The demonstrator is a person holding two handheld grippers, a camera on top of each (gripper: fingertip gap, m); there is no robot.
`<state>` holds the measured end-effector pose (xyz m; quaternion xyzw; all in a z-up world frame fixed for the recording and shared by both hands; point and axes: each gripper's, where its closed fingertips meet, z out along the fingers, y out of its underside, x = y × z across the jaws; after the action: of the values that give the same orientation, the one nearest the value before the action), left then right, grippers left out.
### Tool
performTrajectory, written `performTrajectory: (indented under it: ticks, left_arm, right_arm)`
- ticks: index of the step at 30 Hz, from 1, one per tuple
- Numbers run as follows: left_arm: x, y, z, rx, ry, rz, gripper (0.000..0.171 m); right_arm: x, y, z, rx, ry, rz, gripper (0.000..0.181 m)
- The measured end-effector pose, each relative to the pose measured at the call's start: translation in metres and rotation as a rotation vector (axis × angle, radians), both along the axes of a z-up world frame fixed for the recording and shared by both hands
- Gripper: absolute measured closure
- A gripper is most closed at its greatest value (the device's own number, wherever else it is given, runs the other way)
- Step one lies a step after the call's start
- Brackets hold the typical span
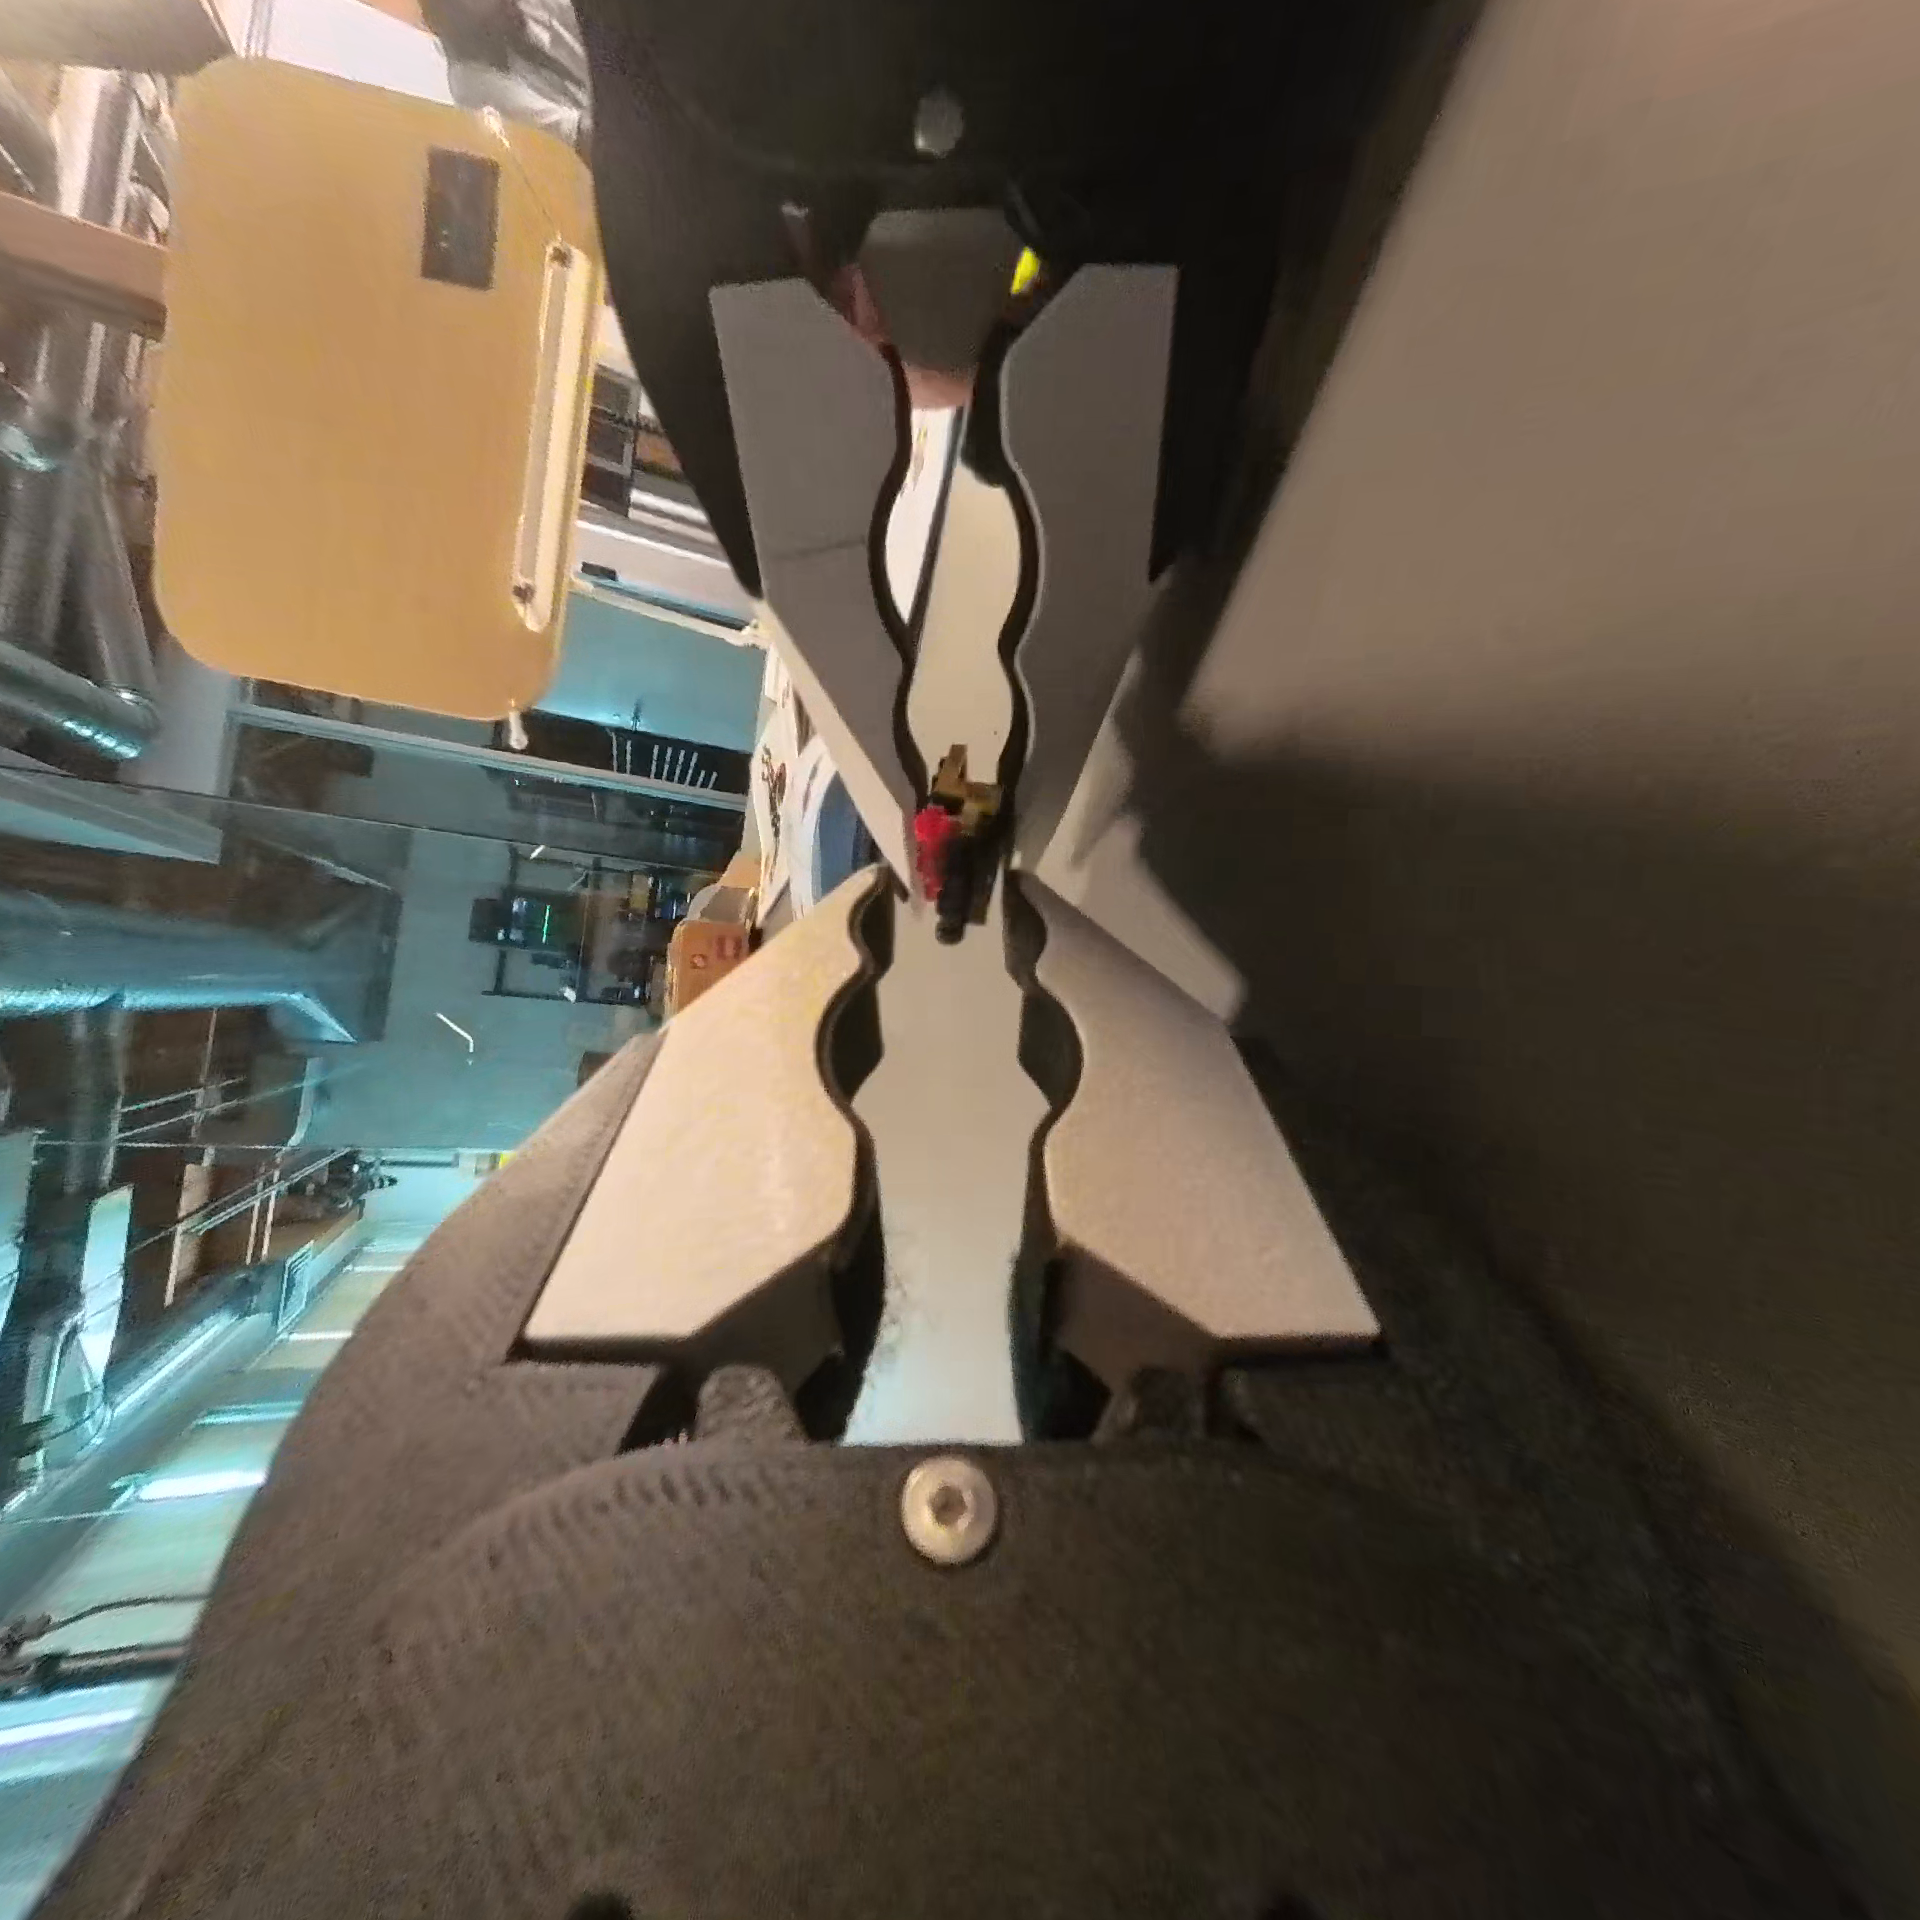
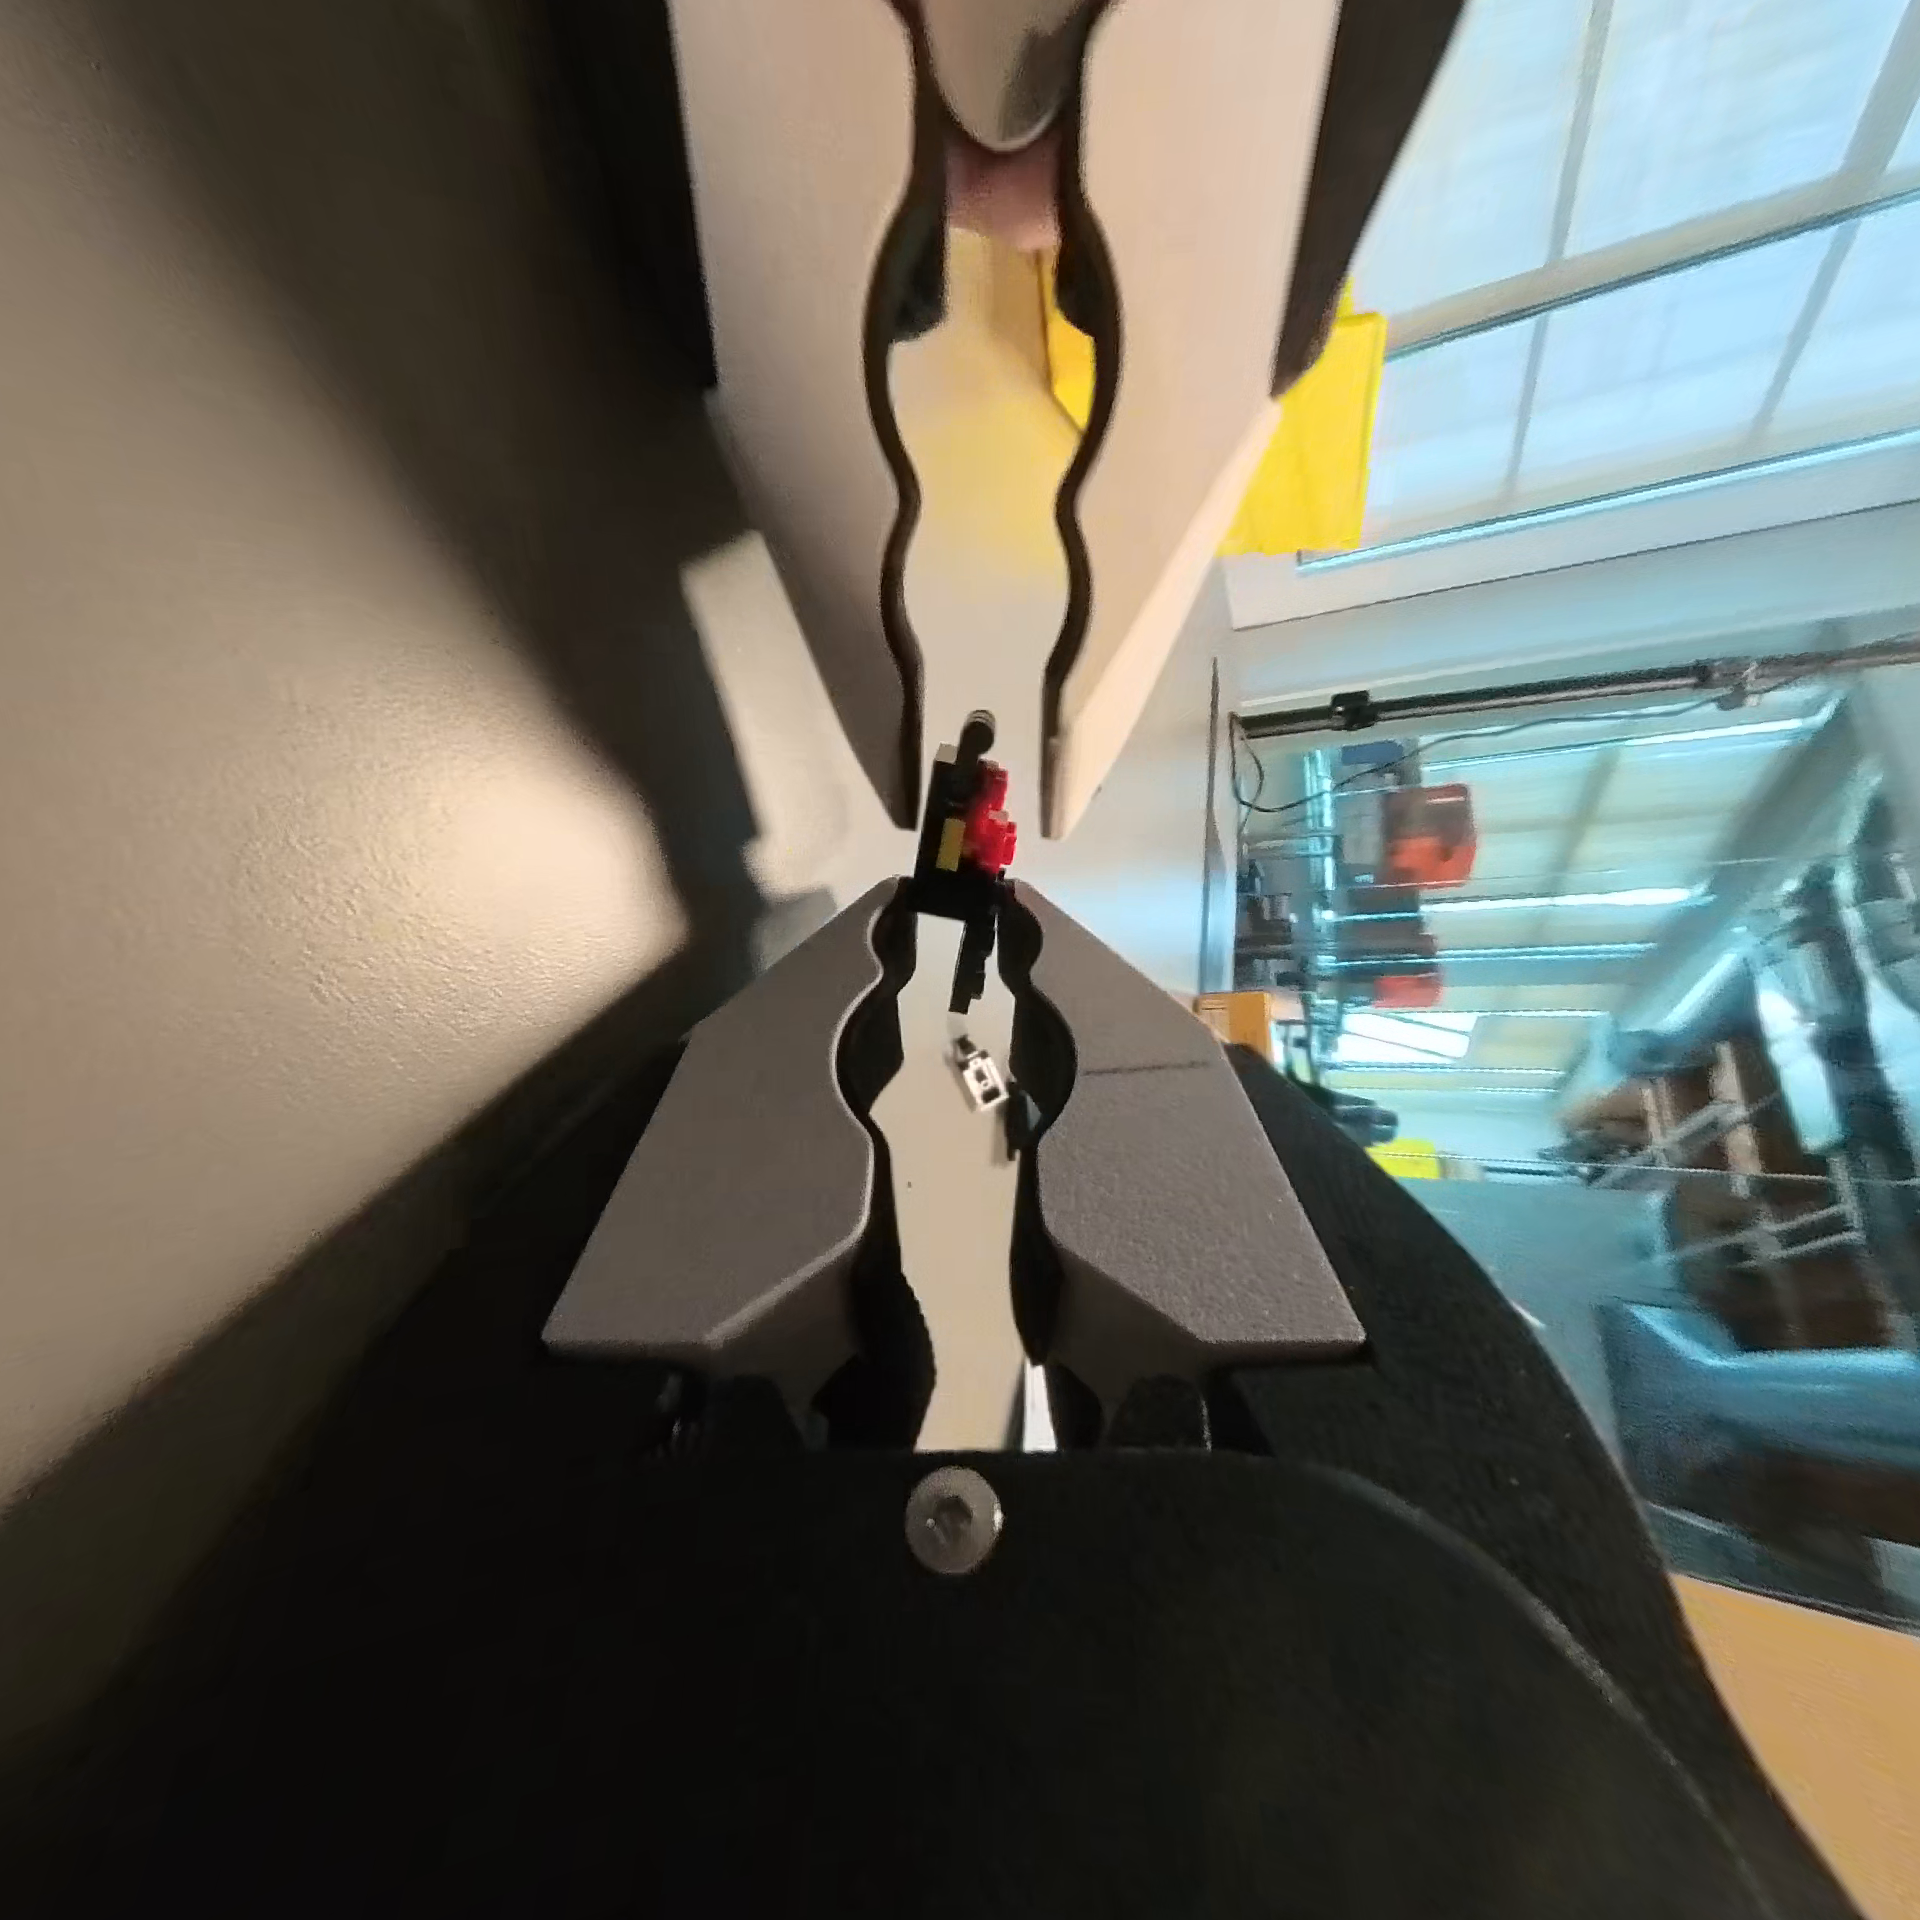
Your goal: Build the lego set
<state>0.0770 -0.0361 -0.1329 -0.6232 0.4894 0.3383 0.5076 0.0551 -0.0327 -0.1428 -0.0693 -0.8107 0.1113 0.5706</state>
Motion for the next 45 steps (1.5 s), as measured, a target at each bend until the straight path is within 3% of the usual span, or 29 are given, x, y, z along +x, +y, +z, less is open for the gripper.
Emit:
performTrajectory:
  ticks: [8, 13, 17, 21, 25, 36, 41, 45]
  left_arm:
    - [0.002, 0.001, -0.008, -0.033, 0.061, -0.001, 0.157]
    - [0.002, 0.001, 0.003, -0.077, -0.197, 0.012, 0.158]
    - [0.001, 0.0, 0.008, -0.148, -0.424, -0.028, 0.157]
    - [0.003, 0.0, 0.011, -0.186, -0.517, -0.068, 0.157]
    - [0.005, -0.002, 0.008, -0.218, -0.515, -0.083, 0.157]
    - [0.007, -0.003, 0.008, -0.255, -0.554, -0.109, 0.157]
    - [0.01, -0.005, 0.007, -0.269, -0.548, -0.135, 0.157]
    - [0.012, -0.007, 0.007, -0.288, -0.558, -0.152, 0.157]
  right_arm:
    - [0.003, -0.003, -0.007, 0.061, -0.012, 0.035, 0.168]
    - [0.006, -0.006, 0.011, -0.04, 0.053, 0.048, 0.166]
    - [0.012, -0.011, 0.024, -0.228, 0.044, 0.077, 0.147]
    - [0.018, -0.019, 0.025, -0.353, -0.011, 0.146, 0.157]
    - [0.019, -0.02, 0.023, -0.43, -0.067, 0.163, 0.156]
    - [0.023, -0.023, 0.025, -0.402, -0.045, 0.196, 0.158]
    - [0.03, -0.029, 0.028, -0.475, -0.077, 0.254, 0.157]
    - [0.03, -0.028, 0.029, -0.483, -0.076, 0.254, 0.165]
